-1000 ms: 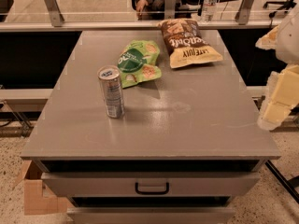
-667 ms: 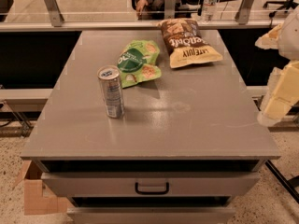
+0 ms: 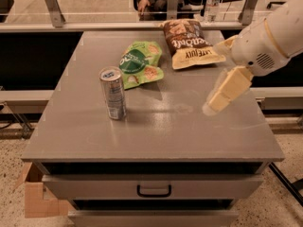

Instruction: Pick green rice chip bag

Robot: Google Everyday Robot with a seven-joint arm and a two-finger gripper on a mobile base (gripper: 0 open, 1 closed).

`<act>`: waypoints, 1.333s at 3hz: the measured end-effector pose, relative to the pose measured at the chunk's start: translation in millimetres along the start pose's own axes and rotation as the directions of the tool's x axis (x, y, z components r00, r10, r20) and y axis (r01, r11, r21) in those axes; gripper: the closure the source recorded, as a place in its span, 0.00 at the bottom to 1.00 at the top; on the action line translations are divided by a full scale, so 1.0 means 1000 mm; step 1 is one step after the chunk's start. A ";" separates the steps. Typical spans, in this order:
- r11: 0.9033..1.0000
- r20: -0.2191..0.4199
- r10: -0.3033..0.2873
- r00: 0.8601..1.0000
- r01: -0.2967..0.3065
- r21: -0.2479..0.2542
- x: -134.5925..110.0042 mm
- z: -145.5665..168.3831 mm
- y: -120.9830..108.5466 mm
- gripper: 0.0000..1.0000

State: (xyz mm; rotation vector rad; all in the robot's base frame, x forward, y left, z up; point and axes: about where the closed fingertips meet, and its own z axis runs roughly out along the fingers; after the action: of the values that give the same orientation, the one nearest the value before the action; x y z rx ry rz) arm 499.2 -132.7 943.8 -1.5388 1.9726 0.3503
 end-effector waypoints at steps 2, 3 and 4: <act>0.983 0.154 0.097 0.983 -0.119 0.141 -0.022 0.057 -0.055 0.00; 0.974 0.181 0.105 0.978 -0.137 0.179 -0.028 0.060 -0.068 0.00; 0.971 0.138 0.137 0.981 -0.160 0.176 -0.016 0.069 -0.073 0.00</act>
Offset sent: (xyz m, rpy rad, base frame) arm 0.1262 0.0411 -0.0375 0.2316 -0.1545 -0.2764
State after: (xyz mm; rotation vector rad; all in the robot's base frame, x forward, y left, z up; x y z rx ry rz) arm 591.4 -103.4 910.7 -1.2268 1.9666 0.3063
